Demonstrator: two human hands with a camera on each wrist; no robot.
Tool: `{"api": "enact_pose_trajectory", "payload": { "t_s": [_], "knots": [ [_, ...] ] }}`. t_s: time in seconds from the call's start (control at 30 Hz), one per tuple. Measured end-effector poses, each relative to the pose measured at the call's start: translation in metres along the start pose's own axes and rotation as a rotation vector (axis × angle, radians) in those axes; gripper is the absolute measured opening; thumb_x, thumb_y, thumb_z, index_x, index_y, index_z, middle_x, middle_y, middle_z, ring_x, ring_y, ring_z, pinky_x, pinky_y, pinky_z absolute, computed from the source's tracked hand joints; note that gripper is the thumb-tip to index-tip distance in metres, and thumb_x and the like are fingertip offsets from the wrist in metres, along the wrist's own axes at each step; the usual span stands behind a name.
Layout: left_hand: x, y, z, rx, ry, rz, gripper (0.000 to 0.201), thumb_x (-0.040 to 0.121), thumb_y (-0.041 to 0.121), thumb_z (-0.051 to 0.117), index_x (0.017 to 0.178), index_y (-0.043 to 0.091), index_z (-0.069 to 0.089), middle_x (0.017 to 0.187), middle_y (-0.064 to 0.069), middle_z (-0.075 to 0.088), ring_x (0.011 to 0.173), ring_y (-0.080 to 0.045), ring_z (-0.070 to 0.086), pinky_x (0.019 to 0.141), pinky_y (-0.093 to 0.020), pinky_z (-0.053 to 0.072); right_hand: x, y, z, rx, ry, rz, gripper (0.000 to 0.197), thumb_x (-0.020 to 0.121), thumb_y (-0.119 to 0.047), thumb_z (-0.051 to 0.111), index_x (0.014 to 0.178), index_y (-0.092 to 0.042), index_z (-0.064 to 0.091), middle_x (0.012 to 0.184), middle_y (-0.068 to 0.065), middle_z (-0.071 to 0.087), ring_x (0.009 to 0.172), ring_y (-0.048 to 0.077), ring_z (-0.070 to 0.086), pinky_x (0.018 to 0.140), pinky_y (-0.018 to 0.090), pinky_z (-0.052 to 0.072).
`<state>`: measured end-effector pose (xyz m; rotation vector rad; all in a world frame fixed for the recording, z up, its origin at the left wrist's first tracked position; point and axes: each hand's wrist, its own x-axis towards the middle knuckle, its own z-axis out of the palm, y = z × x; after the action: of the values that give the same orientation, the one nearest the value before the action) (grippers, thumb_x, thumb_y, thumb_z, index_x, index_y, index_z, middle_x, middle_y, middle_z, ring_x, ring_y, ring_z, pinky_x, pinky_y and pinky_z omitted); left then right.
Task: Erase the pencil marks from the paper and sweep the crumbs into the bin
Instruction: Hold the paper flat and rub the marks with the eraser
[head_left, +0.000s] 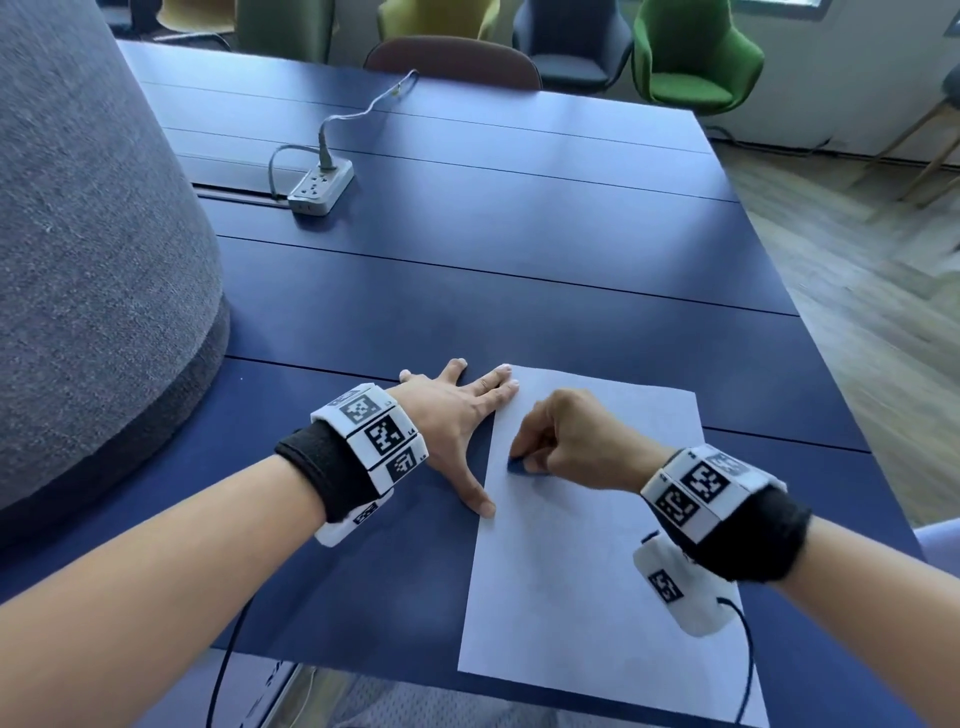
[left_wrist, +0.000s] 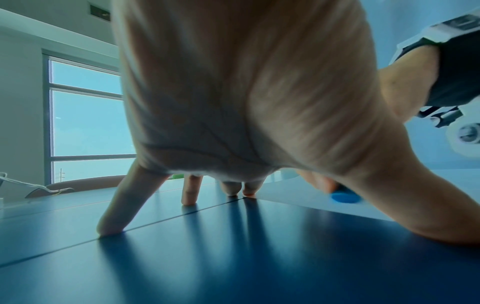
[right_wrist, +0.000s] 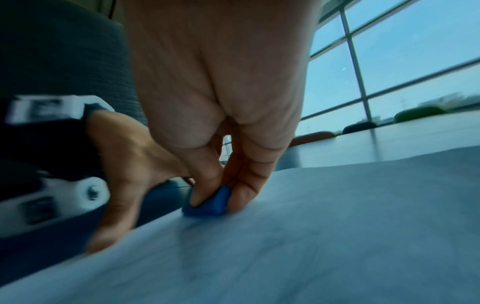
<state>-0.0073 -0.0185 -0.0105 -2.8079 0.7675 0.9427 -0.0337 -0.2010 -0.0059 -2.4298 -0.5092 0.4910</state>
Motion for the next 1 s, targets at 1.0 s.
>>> {"api": "enact_pose_trajectory", "payload": {
  "t_s": [1.0],
  "knots": [
    [-0.001,0.000,-0.001,-0.002,0.004,-0.004,0.141,0.052,0.081,0.072,0.152,0.038,-0.018,0.154,0.028,-0.025,0.148,-0.026,-0.014,0.109,-0.067,0.014,-0.027,-0.016,0.020,-0.002,-0.122,-0.145,0.019,0.072,0.006,0.069,0.080,-0.009,0.077,0.068,-0.005,0.059,0.061,-0.001,0.054,0.057,0.006,0.038]
  ]
}}
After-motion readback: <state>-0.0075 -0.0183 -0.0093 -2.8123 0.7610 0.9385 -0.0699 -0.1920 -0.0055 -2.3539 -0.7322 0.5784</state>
